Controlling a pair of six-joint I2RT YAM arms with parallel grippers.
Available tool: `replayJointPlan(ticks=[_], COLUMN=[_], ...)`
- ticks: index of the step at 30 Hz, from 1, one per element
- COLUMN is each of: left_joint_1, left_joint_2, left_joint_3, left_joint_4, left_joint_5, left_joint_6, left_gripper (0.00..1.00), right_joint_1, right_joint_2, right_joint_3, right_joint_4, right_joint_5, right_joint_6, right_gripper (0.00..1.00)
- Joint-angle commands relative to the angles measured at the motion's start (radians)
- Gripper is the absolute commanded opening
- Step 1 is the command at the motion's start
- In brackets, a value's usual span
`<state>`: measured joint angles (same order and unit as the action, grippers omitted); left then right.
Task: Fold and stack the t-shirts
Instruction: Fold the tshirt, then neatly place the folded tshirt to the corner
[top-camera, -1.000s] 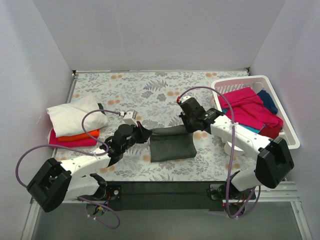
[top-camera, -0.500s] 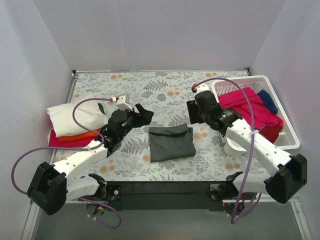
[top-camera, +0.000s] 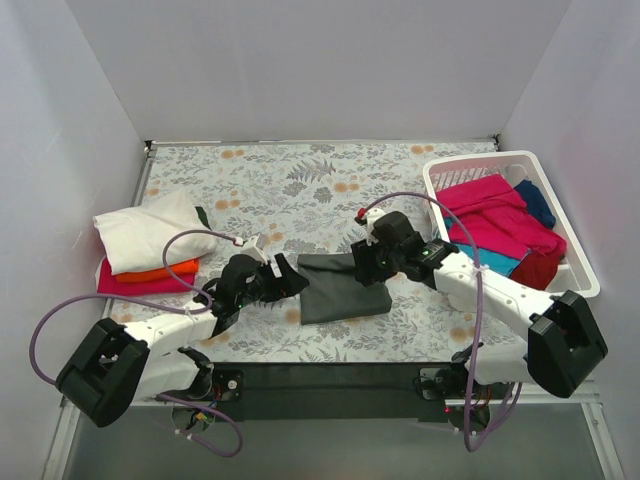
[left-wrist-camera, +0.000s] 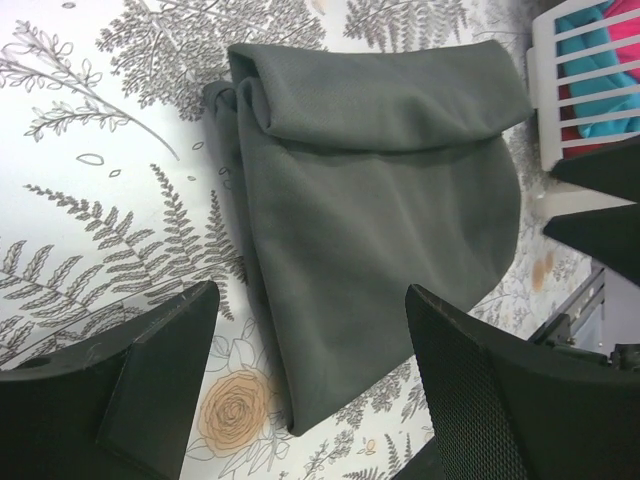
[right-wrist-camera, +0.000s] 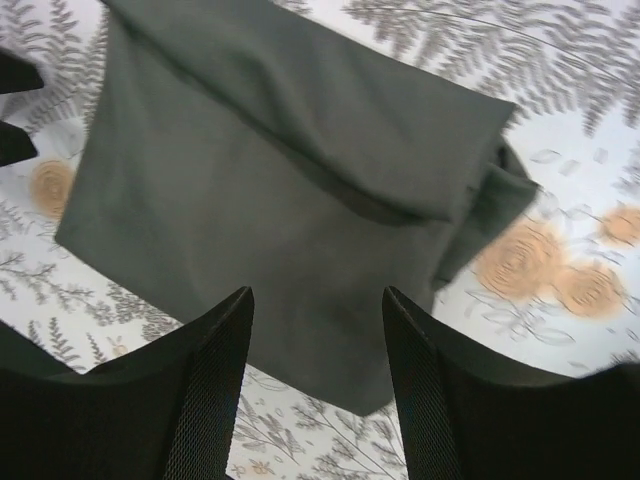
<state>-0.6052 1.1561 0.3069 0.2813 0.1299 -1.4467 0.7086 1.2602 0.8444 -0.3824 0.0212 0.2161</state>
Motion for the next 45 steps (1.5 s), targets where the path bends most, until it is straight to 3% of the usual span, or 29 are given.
replayJointPlan(ticks=[1, 14, 19, 26, 33, 38, 41, 45], left_joint_1=[-0.005, -0.007, -0.007, -0.007, -0.007, -0.007, -0.007, -0.008], left_joint_2=[-0.036, -0.042, -0.091, -0.194, -0.168, -0.044, 0.037, 0.117], left_joint_3=[-0.009, -0.071, -0.103, -0.144, -0.160, -0.169, -0.164, -0.149], left_joint_4=[0.052, 0.050, 0.030, -0.007, 0.028, 0.176, 0.243, 0.294], left_joint_5=[0.025, 0.034, 0.031, 0.030, 0.053, 0.112, 0.132, 0.145], left_joint_6=[-0.014, -0.023, -0.027, -0.037, -0.050, -0.083, -0.099, -0.109], left_gripper=[0.69, 0.69, 0.69, 0.69, 0.69, 0.70, 0.69, 0.69], right_joint_1=[0.028, 0.052, 0.049, 0.026, 0.032, 0.042, 0.042, 0.042], right_joint_2=[0.073, 0.395, 0.481, 0.429, 0.251, 0.128, 0.074, 0.085], right_joint_3=[0.067, 0.215, 0.335, 0.397, 0.216, 0.041, -0.043, -0.099], right_joint_4=[0.119, 0.120, 0.111, 0.102, 0.091, 0.091, 0.093, 0.100], right_joint_5=[-0.122, -0.123, 0.090, 0.342, 0.244, 0.221, 0.226, 0.233], right_joint_6=[-0.003, -0.014, -0.001, -0.001, 0.029, 0.084, 0.104, 0.114], right_gripper=[0.49, 0.46, 0.46, 0.48, 0.48, 0.47, 0.40, 0.22])
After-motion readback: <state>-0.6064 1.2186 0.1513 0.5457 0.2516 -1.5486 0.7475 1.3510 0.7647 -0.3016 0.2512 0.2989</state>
